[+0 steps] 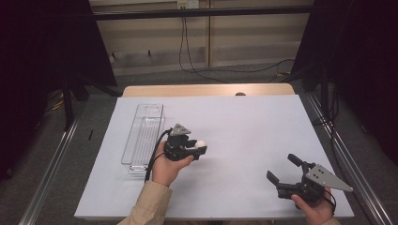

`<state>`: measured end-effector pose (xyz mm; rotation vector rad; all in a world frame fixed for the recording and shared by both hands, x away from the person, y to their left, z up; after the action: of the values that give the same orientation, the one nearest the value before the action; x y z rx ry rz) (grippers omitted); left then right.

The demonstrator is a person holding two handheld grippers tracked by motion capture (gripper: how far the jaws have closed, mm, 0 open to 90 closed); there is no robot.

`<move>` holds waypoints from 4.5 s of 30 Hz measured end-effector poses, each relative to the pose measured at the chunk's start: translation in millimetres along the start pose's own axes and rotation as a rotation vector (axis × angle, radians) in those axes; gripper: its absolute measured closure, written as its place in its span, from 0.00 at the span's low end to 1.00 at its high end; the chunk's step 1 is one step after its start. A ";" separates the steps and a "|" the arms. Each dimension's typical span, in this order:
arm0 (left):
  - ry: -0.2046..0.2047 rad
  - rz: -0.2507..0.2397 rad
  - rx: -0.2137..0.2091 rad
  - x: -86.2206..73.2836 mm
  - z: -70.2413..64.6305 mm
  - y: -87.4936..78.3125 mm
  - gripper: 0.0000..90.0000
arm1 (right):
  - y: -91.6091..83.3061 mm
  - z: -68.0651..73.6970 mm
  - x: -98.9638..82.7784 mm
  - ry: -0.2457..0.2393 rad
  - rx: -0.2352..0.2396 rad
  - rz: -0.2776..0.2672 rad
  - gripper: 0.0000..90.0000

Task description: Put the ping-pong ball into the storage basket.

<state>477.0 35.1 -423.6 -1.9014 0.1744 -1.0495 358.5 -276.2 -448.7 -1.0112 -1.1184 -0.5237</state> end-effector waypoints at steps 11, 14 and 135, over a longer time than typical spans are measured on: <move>-0.003 0.003 0.010 -0.9 4.3 -4.7 0.57 | 0.1 0.2 0.1 -0.001 0.001 -0.001 0.01; -0.004 0.003 0.011 -1.1 4.5 -5.2 0.57 | 0.0 0.1 0.0 -0.001 0.002 0.000 0.01; -0.106 -0.050 0.139 -15.3 63.2 -70.5 0.57 | 1.2 0.0 0.5 -0.006 0.001 -0.001 0.01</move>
<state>493.2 123.8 -391.0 -1.8378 -0.0071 -0.9658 359.6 -275.6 -448.7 -1.0120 -1.1249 -0.5210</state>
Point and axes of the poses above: each handheld gripper's, and its own axes: y roughly forward along the jaws, x roughly out of its top, z roughly to its left, the point moved 5 cm from there along y, roughly forward along the jaws, and after that the axes turned 14 degrees about z, right-handed, at the moved point
